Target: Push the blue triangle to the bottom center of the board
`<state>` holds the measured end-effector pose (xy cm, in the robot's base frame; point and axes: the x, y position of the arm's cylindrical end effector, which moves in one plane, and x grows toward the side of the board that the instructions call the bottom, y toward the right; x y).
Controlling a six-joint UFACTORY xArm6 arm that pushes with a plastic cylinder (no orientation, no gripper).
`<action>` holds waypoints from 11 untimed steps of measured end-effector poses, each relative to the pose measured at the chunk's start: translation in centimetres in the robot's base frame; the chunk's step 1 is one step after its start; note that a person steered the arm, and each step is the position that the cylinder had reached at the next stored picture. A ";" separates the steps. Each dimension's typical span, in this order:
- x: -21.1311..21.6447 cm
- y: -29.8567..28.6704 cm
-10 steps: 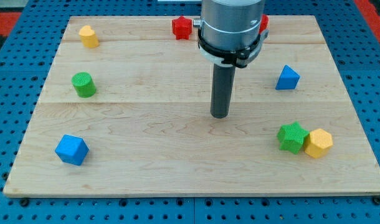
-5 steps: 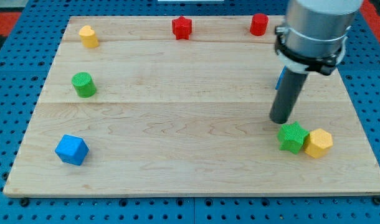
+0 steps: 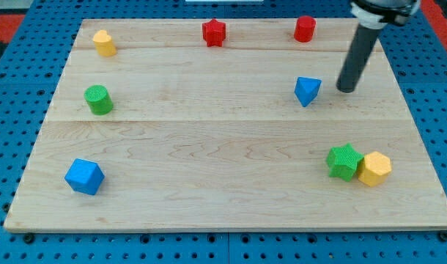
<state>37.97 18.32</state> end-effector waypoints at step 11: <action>3.9 -20.0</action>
